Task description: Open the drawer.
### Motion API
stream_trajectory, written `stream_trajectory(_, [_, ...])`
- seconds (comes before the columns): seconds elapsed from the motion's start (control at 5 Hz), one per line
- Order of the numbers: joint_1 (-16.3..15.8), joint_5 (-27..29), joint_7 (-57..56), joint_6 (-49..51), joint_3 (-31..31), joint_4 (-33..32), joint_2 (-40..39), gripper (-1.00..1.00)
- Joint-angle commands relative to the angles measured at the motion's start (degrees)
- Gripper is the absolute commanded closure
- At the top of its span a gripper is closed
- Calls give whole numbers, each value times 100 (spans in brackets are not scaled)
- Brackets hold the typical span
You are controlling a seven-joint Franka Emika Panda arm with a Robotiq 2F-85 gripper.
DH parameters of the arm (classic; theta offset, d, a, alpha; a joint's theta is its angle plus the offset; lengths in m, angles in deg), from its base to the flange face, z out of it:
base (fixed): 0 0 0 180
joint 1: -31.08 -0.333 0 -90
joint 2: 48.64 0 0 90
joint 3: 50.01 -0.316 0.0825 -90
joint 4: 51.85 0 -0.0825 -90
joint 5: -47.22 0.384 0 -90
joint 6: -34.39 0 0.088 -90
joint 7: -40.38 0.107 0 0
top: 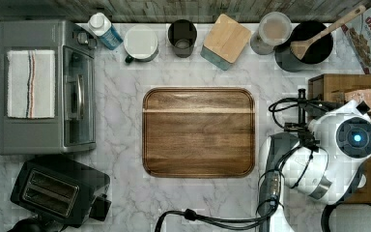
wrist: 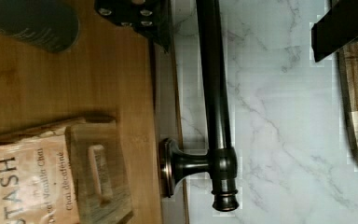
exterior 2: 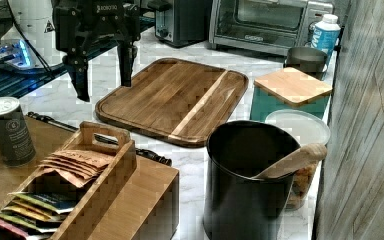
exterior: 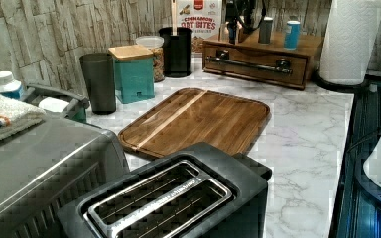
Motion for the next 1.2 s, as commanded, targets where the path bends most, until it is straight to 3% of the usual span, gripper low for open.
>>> stream_trajectory(0.2, [74,-192,-495,-729,-12,-45,-715,-100])
stream_trajectory(0.4, [68,-370,-191,-1250,75,-292,-827,-100])
stream_trajectory(1.0, [135,-153,120,-1836,116,-493,-1274,-100])
stream_trajectory(1.2, [25,-208,180,-1621,138,-518,-1173,-100])
